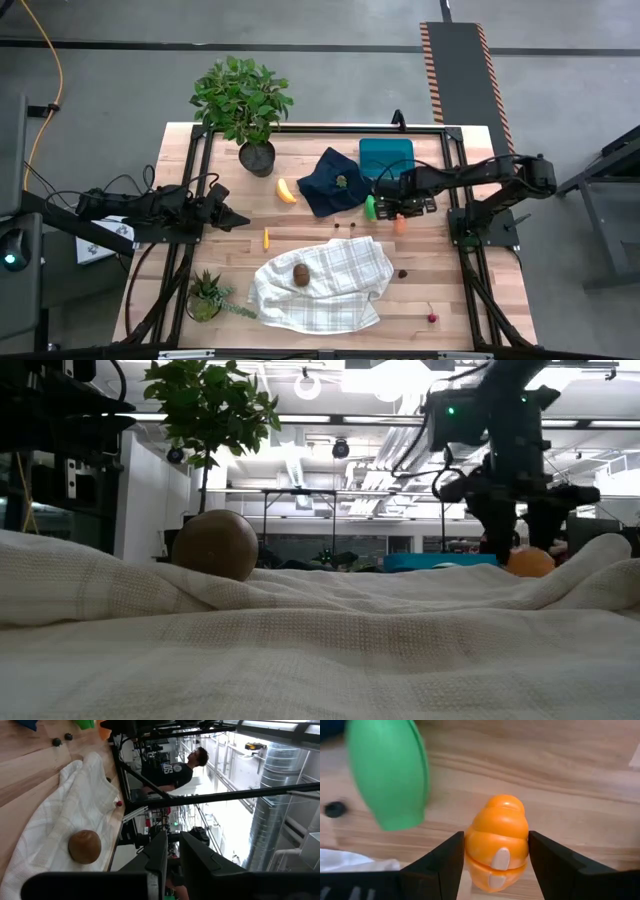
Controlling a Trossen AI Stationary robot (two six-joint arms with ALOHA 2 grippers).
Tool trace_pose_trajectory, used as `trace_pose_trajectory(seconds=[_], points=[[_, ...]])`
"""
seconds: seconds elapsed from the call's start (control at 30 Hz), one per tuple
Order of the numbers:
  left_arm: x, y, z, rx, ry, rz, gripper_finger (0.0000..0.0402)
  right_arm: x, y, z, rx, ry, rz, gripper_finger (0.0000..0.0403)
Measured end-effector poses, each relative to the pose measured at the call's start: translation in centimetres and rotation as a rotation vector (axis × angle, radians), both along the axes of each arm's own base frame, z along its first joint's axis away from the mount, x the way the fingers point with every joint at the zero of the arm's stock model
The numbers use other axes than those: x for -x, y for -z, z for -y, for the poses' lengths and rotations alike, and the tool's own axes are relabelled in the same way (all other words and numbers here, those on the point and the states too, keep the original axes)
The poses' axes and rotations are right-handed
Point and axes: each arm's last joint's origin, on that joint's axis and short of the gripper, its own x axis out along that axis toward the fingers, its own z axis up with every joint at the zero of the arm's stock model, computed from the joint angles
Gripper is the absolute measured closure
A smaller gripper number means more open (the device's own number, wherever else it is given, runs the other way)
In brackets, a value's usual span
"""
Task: Pick and placing Produce into tupperware
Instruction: Put the yellow durian into the blue bin
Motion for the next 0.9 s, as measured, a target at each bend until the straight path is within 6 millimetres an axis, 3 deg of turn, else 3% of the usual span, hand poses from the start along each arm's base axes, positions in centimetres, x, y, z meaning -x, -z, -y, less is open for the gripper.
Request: trace_pose_trajectory(seconds=[0.6, 0.9], points=[[0.0, 0.0, 0.0, 0.000, 0.000, 0.000, 0.0362, -3.2, -7.2, 1.1, 0.139, -0.080, 0.183, 0.0206], [0.0, 0.0, 0.0, -0.028, 0.000, 0.003, 0.0362, -3.4, -9.5, 3.4, 0.195, -0.058, 0.231, 0.0206]])
